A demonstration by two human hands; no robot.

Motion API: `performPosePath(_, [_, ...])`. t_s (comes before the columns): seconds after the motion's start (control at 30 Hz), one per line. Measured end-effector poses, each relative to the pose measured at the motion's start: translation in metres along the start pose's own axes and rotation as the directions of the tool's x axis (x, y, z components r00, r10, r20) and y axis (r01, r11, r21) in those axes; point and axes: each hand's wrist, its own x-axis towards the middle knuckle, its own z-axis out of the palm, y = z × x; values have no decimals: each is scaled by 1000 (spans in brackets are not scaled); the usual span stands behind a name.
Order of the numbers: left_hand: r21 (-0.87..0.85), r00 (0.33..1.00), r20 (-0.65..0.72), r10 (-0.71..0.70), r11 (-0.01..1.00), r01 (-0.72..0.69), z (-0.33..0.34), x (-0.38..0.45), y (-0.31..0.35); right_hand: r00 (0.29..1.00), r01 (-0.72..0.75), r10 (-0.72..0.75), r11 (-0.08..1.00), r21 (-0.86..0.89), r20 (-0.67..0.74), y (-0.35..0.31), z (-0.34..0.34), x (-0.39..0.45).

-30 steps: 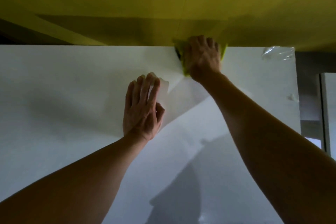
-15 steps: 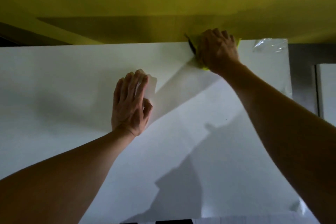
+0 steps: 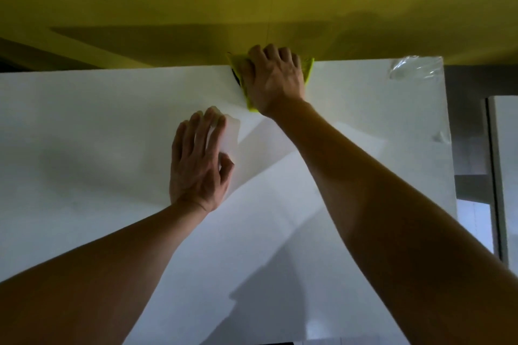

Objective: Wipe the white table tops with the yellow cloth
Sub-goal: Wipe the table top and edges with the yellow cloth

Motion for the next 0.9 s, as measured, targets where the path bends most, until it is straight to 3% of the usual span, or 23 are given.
performPosePath(0.13, [-2, 1000, -5, 7, 1000, -7, 2, -1, -1, 1000, 16, -17, 999, 39, 27, 38, -6, -4])
performPosePath(0.23, [-14, 1000, -9, 4, 1000, -4, 2, -2, -1, 996, -76, 76, 997, 3, -38, 93, -24, -13])
performPosePath(0.33, [-17, 1000, 1, -1, 1000, 1, 3, -1, 1, 983, -181, 181, 982, -43, -10, 133, -39, -20])
performPosePath(0.5, [-24, 1000, 0, 7, 1000, -7, 1, -2, 1, 932, -359, 354, 932, -46, -82, 102, -28, -18])
performPosePath(0.7, [-15, 1000, -18, -18, 1000, 18, 1, -2, 4, 988, -156, 156, 987, -37, -3, 15, -7, -12])
performPosePath(0.9, [5, 985, -75, -154, 988, 155, 6, 3, 38, 1000, -9, 9, 1000, 18, 15, 51, -15, -8])
